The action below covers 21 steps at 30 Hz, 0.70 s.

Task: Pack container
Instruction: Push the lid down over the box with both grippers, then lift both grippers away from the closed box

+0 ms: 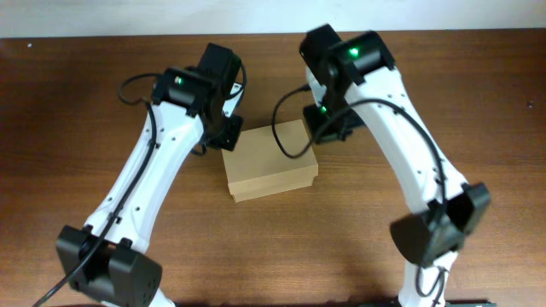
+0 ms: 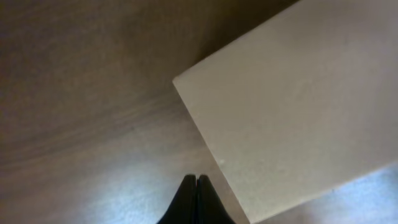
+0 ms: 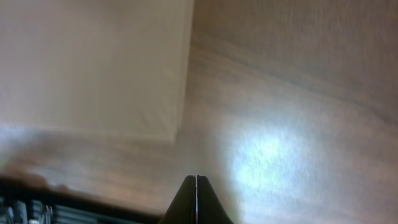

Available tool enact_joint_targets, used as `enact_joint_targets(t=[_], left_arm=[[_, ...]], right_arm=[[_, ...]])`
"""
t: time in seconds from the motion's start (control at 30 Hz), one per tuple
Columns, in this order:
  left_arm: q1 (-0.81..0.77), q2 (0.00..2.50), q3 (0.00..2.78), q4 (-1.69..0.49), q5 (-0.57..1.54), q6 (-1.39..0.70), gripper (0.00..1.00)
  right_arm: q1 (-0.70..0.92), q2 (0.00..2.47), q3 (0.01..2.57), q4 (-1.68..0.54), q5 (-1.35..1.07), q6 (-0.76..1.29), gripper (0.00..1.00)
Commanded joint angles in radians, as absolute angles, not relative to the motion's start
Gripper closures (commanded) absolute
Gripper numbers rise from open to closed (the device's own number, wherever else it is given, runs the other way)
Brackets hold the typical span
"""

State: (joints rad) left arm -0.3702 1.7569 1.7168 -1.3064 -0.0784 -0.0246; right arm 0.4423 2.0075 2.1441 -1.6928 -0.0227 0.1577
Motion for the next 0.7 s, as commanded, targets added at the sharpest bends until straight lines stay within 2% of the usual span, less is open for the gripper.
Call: enact_joint_targets(t=[0.0,0.67], left_arm=[[-0.364,1.665,1.594,-1.240,-0.055,-0.003,0.98],[-0.364,1.628,1.308,-0.991,0.035,-0.014,0.98]], right_arm=[[0.447,1.975,2.049,-1.692,-0.035,0.173,0.96],[0.461,1.989,1.899,-1.464,-0.181,0.186,0.95]])
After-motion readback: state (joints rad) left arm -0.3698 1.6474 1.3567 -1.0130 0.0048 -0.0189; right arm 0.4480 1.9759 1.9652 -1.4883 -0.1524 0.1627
